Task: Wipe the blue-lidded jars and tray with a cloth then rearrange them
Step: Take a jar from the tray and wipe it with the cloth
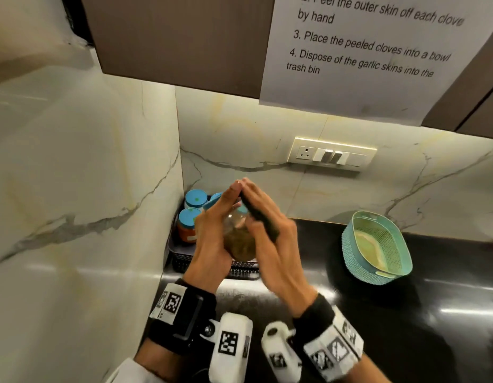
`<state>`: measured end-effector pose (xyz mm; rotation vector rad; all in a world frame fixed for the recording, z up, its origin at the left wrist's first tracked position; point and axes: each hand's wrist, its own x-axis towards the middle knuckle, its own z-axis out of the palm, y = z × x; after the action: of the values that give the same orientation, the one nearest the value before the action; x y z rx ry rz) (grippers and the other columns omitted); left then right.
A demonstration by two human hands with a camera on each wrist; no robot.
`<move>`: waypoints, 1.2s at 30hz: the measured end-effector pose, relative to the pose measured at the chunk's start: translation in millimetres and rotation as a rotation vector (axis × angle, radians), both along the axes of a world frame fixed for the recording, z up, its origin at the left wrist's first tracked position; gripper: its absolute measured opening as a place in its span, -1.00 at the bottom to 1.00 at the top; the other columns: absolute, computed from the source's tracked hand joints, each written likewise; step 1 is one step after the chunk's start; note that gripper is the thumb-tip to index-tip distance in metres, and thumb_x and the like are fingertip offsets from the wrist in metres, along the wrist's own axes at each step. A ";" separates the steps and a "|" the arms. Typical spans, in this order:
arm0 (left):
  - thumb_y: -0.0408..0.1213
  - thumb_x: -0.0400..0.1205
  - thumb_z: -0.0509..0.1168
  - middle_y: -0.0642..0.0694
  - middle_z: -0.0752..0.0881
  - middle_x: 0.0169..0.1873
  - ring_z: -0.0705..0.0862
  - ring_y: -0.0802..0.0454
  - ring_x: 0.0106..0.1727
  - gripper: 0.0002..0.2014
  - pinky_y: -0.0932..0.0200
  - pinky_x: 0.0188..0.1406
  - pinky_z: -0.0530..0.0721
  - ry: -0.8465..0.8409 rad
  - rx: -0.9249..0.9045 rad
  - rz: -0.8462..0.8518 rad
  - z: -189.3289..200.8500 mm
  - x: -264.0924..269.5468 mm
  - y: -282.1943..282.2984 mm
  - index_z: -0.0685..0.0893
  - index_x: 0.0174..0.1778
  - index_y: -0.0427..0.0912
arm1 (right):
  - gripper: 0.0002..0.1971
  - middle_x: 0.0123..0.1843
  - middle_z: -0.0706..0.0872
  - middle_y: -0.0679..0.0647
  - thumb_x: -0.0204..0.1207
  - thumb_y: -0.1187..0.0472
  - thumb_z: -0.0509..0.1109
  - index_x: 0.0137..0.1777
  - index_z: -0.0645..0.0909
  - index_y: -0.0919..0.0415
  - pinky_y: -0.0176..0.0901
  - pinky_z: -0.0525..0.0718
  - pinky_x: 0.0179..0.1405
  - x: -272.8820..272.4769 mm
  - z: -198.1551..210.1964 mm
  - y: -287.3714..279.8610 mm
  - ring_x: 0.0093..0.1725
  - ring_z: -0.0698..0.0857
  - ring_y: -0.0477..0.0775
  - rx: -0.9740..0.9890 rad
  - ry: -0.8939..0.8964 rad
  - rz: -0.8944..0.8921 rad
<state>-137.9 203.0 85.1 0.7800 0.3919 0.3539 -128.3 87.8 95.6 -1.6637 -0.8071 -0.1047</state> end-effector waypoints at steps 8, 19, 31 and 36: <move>0.25 0.18 0.80 -0.44 0.77 0.34 0.78 -0.45 0.36 0.03 -0.48 0.44 0.68 0.008 -0.035 0.036 1.2 -5.0 -5.0 0.71 0.43 -0.35 | -0.22 0.74 0.49 -0.02 0.54 0.30 0.57 0.75 0.40 0.10 0.25 0.53 0.67 18.5 -13.3 -7.1 0.73 0.46 0.03 -0.068 -0.054 0.100; 0.28 -0.07 0.81 -0.29 0.89 0.07 0.85 -0.30 0.16 -0.08 -0.19 0.24 0.81 -0.072 0.152 -0.198 33.3 -2.1 -1.0 0.86 0.10 -0.24 | -0.13 0.39 0.81 0.16 0.21 0.28 0.77 0.58 0.60 0.12 0.36 0.68 0.50 35.9 24.0 -31.9 0.44 0.76 0.26 0.179 0.463 0.273; 0.35 -0.15 0.80 -0.34 0.87 0.10 0.81 -0.44 0.25 -0.05 -0.47 0.45 0.68 -0.029 0.105 -0.082 12.6 -2.7 -10.9 0.89 0.08 -0.18 | -0.29 0.49 0.76 -0.01 0.45 0.33 0.68 0.61 0.57 0.12 0.13 0.66 0.57 18.6 13.9 -20.1 0.53 0.71 0.02 0.154 0.198 0.142; 0.29 0.03 0.81 -0.32 0.83 0.16 0.80 -0.38 0.29 -0.13 -0.47 0.50 0.64 -0.068 0.065 -0.102 11.5 -7.7 -4.4 0.86 0.16 -0.17 | -0.16 0.70 0.56 0.12 0.40 0.30 0.74 0.68 0.49 0.25 0.28 0.54 0.66 1.3 2.1 -19.7 0.73 0.48 0.13 0.023 -0.157 0.011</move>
<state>-145.5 198.6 96.5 0.8465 0.2770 0.2974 -126.9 68.2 97.8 -1.6436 -0.9296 -0.2378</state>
